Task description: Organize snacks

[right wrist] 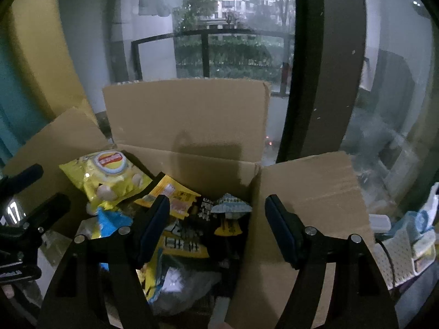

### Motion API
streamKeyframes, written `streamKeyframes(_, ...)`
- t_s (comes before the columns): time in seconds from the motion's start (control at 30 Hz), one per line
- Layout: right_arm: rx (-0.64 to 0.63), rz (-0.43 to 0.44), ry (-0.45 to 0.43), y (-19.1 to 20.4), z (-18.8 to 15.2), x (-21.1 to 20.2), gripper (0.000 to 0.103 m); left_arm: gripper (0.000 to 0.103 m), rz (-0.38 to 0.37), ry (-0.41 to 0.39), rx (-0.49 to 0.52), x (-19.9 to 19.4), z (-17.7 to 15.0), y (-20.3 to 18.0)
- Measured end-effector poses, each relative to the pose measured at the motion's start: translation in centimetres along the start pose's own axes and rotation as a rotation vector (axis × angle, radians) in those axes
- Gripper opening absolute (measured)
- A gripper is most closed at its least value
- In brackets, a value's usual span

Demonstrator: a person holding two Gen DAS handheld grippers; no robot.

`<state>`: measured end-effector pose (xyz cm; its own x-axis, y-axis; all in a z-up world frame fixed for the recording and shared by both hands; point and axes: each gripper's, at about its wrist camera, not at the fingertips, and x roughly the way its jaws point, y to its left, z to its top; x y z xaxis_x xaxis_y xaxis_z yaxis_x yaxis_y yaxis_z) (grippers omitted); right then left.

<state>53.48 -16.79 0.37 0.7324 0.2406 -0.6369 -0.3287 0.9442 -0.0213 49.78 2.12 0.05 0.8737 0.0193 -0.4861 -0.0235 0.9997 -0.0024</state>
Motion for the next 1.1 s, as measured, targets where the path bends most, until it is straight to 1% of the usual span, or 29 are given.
streamKeyframes(0.37, -0.031, -0.004, -0.05, 1.8, -2.0, -6.7, 0.075, 0.097, -0.016, -0.042, -0.038, -6.9, -1.1, 0.2)
streamKeyframes(0.53, -0.045, -0.003, -0.069, 2.8, -3.3, -9.5, 0.075, 0.097, -0.026, -0.07, -0.03, -10.4, -1.8, -0.1)
streamKeyframes(0.63, -0.049, -0.001, -0.082, 3.4, -4.1, -11.4, 0.075, 0.097, -0.015, -0.088, -0.017, -12.4, -2.1, -0.4)
streamKeyframes(1.1, -0.068, 0.005, -0.136, 5.6, -8.2, -18.6, 0.075, 0.097, -0.035, -0.134, -0.011, -19.7, -5.2, -1.2)
